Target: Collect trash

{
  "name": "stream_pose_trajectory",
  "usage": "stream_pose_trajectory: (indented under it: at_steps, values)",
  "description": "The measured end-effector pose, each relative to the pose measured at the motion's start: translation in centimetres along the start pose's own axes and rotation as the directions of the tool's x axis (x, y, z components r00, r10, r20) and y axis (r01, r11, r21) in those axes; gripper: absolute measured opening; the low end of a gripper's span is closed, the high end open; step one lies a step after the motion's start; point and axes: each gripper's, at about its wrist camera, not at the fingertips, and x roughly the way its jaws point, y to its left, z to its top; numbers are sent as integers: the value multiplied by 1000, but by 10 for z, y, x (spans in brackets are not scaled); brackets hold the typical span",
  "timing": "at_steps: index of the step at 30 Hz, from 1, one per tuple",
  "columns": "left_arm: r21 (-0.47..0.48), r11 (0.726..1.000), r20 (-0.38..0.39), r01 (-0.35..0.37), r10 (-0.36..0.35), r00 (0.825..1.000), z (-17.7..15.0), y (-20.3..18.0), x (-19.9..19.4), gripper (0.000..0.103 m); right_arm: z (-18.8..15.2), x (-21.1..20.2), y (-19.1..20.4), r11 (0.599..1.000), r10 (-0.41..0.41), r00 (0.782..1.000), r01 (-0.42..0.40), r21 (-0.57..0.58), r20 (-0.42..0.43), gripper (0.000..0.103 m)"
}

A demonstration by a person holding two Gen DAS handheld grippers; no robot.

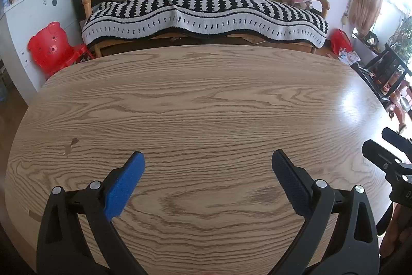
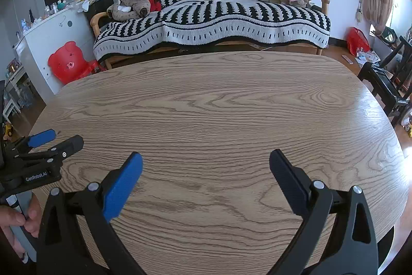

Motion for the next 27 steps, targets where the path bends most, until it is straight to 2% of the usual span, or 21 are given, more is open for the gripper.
stream_pose_trajectory:
  at_steps: [27]
  values:
    - [3,1000,0,0,0,1000,2,1,1,96,-1,-1,-1,1000,0,1000,0,-4,0,95]
